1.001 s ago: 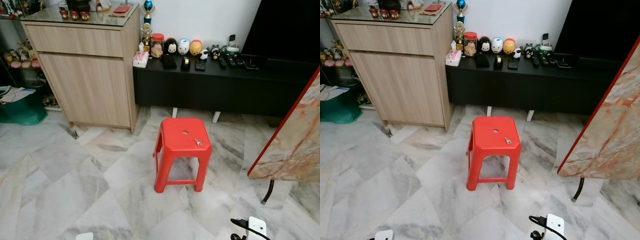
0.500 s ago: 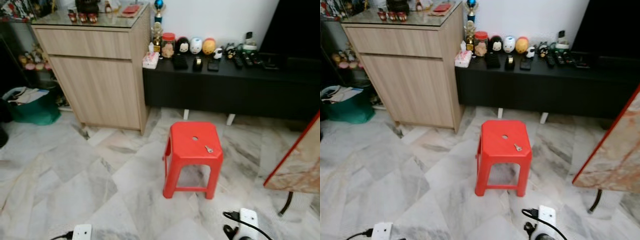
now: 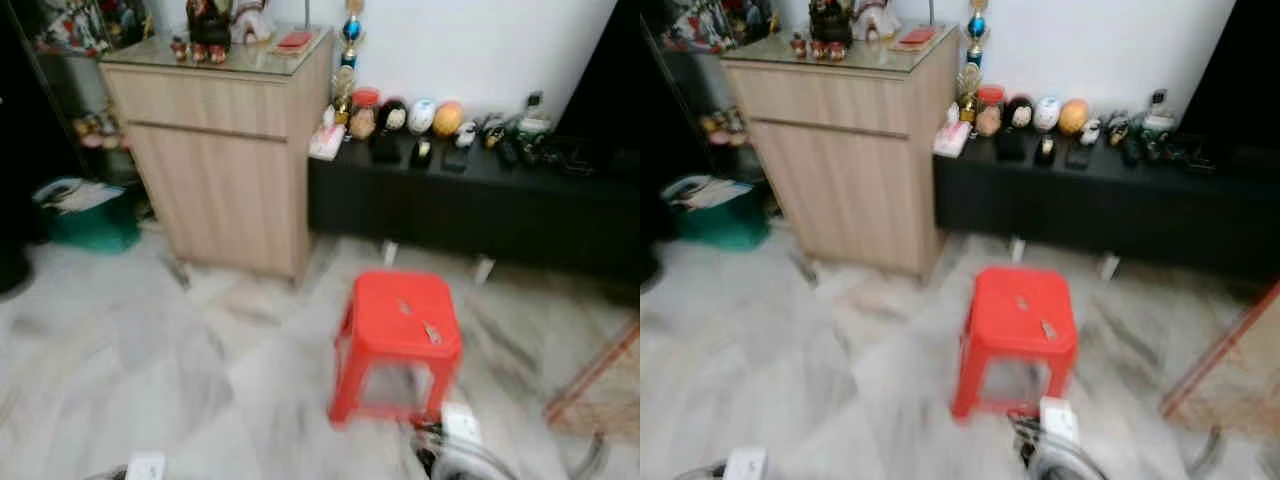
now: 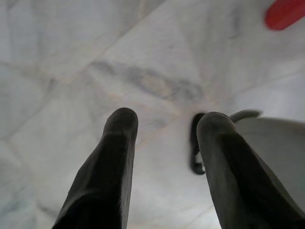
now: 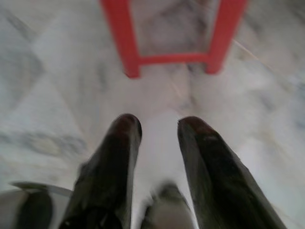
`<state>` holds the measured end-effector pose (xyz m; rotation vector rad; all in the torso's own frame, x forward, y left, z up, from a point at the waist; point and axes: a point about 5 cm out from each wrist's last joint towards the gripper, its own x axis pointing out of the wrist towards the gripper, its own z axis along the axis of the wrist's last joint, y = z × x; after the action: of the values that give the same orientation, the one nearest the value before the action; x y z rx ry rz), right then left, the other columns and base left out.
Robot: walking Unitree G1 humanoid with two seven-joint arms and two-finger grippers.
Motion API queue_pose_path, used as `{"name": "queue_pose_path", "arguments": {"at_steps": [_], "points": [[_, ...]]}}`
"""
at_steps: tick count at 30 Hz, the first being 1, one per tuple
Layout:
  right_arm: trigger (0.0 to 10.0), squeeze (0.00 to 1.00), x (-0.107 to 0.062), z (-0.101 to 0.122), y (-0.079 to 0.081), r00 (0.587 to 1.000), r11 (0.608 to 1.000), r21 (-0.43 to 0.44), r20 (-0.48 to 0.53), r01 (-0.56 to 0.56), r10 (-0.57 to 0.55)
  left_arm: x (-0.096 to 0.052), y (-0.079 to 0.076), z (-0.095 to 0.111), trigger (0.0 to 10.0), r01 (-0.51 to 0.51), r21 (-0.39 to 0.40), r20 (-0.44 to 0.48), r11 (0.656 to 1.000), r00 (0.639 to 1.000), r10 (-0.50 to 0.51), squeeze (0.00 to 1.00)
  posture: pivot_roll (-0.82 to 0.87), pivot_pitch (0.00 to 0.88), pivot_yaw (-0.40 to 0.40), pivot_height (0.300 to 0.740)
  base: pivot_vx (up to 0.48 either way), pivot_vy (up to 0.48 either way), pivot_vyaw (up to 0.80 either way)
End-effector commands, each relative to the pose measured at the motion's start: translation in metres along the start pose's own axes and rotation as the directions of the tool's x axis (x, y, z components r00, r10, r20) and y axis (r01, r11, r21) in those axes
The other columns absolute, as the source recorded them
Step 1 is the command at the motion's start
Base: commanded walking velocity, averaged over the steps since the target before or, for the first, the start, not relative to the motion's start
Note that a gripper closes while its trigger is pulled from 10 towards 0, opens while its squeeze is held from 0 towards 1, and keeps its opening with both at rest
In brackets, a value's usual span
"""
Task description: Hang keys on a hook
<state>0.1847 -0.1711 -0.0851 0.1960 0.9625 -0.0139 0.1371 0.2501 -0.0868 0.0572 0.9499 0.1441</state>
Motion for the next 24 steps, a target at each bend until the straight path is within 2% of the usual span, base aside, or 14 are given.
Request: {"name": "queue_pose_path", "arguments": {"at_steps": [1,4,8,10,12,13,16,19,21,24], "points": [[10.0,0.0,-0.006,-0.009,-0.022,0.998,0.999,-0.022,-0.024,0.05,-0.051,-0.001,-0.01,-0.005,10.0,0.039,0.013,-0.006,0.999,0.999,-0.039,0.0,0.11,0.0,-0.075,0.718,0.296,0.0,0.0],[10.0,0.0,-0.013,-0.013,-0.044,0.996,0.996,-0.009,-0.021,0.089,-0.089,-0.004,-0.019,-0.019,10.0,0.046,-0.013,-0.041,0.999,0.998,-0.047,0.0,0.11,0.0,-0.091,0.718,0.296,0.0,0.0],[10.0,0.0,-0.014,-0.001,-0.053,0.993,0.992,0.044,0.022,0.116,-0.117,-0.002,-0.024,-0.012,10.0,0.072,0.006,-0.007,0.997,0.997,-0.072,0.0,0.15,0.0,-0.139,0.718,0.293,0.0,0.0],[10.0,0.0,-0.011,0.01,-0.048,0.995,0.996,0.03,0.031,0.089,-0.09,0.002,-0.018,0.003,10.0,0.029,-0.013,0.041,0.999,0.999,-0.029,0.0,0.17,0.0,-0.182,0.718,0.3,0.0,0.0],[10.0,0.0,-0.009,0.013,-0.045,0.997,0.997,-0.039,0.025,0.068,-0.067,0.004,-0.016,0.011,10.0,0.005,-0.06,0.055,0.998,0.998,-0.002,0.0,0.17,0.0,-0.172,0.718,0.298,0.0,0.0],[10.0,0.0,-0.008,0.019,-0.043,0.997,0.997,-0.043,0.036,0.063,-0.062,0.006,-0.016,0.019,10.0,0.011,-0.07,0.06,0.997,0.998,-0.007,0.0,0.17,0.0,-0.162,0.718,0.296,0.0,0.0],[10.0,0.0,-0.008,0.028,-0.043,0.996,0.998,0.003,0.072,0.057,-0.057,0.01,-0.015,0.035,10.0,0.039,-0.024,0.079,0.999,0.996,-0.037,0.0,0.16,0.0,-0.146,0.718,0.303,0.0,0.0],[10.0,0.0,-0.008,0.029,-0.044,0.995,0.998,0.016,0.076,0.06,-0.061,0.013,-0.013,0.048,10.0,0.028,-0.033,0.095,0.999,0.995,-0.025,0.0,0.17,0.0,-0.137,0.718,0.304,0.0,0.0],[10.0,0.0,-0.001,0.052,-0.026,0.995,1.0,0.003,0.099,0.029,-0.029,0.014,-0.011,0.059,10.0,0.026,-0.028,0.107,0.999,0.994,-0.023,0.0,0.17,0.0,-0.132,0.718,0.304,0.0,0.0],[10.0,0.0,0.0,0.064,-0.022,0.993,0.999,0.009,0.116,0.031,-0.032,0.015,-0.011,0.066,10.0,0.02,-0.035,0.118,0.999,0.993,-0.016,0.0,0.17,0.0,-0.116,0.718,0.304,0.0,0.0]]}}
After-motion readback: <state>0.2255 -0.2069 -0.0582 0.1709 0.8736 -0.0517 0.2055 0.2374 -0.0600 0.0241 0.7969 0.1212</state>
